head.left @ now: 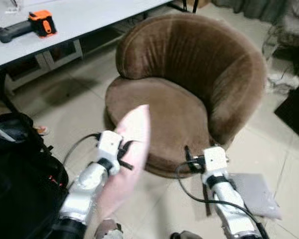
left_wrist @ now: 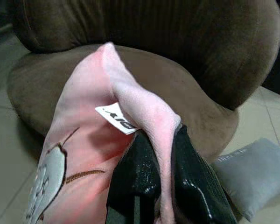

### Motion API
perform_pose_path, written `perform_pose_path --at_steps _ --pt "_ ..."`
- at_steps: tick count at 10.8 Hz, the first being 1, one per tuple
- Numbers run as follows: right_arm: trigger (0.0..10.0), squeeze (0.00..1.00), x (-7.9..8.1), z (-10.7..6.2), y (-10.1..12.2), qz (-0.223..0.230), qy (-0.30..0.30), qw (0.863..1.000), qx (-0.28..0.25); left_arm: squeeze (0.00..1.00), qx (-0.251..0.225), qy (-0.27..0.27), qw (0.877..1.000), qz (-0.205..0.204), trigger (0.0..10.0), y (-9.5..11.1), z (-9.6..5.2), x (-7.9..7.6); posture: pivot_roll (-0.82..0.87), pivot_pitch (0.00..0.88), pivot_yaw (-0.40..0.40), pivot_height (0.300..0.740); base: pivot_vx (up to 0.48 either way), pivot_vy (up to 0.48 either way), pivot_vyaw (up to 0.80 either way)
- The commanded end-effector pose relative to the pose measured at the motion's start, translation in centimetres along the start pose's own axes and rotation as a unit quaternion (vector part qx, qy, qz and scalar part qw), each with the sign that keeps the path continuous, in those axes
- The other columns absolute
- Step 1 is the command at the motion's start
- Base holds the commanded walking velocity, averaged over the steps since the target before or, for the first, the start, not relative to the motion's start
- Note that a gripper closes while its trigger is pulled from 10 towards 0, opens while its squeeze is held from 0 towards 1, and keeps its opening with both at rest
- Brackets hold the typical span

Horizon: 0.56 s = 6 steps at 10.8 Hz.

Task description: Move the pillow to the sofa from floor

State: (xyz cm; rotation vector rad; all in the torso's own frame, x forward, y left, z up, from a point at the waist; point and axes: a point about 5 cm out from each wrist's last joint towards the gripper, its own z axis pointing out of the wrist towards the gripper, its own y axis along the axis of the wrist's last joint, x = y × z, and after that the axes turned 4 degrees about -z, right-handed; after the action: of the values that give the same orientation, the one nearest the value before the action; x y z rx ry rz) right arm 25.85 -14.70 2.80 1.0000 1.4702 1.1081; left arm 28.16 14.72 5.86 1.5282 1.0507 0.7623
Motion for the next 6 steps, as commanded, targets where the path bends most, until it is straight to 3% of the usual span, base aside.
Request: perform_pose_path --at_steps 1,3,6 --pt "10.0 0.00 -0.10 0.11 -0.15 -0.002 0.005 1.000 0.002 0.00 -0.035 -0.010 0.999 0.001 0.0 1.15 0.02 -0.51 0.17 0.136 -0.066 0.740 0.000 0.000 0.00" --pt "10.0 0.00 0.10 0.28 -0.16 -0.002 0.009 1.000 0.003 0.00 -0.038 -0.006 0.999 0.003 0.0 1.31 0.08 -0.56 0.17 0.136 -0.066 0.740 0.000 0.000 0.00" --pt "10.0 0.00 0.56 0.12 -0.48 -0.005 0.019 1.000 0.007 0.00 -0.042 -0.001 0.999 0.025 0.0 1.91 0.33 -0.31 0.17 0.127 -0.069 0.740 0.480 0.000 0.00"
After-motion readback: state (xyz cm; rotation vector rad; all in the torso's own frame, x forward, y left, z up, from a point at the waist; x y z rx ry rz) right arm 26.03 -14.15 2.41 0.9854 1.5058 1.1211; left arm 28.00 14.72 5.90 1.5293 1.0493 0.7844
